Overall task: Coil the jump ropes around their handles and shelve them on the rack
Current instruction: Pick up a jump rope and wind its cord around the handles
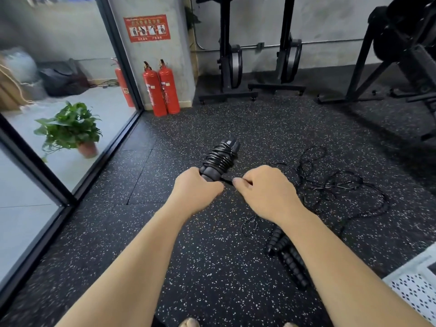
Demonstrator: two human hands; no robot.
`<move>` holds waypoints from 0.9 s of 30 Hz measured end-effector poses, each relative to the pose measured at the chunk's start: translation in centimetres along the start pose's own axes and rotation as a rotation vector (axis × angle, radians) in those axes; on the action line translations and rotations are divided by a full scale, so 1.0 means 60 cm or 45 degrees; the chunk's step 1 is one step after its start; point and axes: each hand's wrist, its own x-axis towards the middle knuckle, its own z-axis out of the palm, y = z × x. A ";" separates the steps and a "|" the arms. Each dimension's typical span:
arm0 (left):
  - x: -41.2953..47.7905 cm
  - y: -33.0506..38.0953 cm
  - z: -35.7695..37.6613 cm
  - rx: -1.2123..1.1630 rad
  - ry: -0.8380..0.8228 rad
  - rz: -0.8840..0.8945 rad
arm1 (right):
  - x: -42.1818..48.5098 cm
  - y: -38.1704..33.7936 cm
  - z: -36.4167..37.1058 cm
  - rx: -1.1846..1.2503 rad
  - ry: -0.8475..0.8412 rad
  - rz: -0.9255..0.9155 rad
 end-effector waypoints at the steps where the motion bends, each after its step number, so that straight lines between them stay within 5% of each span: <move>1: 0.002 -0.001 -0.001 0.106 0.035 0.020 | -0.001 -0.006 -0.003 -0.014 0.026 -0.028; 9: -0.028 0.029 0.013 0.811 0.267 0.305 | -0.009 -0.028 -0.031 -0.281 0.153 -0.214; 17: -0.064 0.051 0.041 1.158 0.045 0.650 | 0.007 -0.001 -0.042 -0.551 0.135 -0.400; 22: -0.061 0.045 0.034 1.111 -0.160 1.028 | 0.018 0.033 -0.046 -0.358 0.210 -0.279; 27: -0.060 0.039 0.022 0.914 -0.232 1.155 | 0.026 0.059 -0.044 0.120 -0.047 -0.110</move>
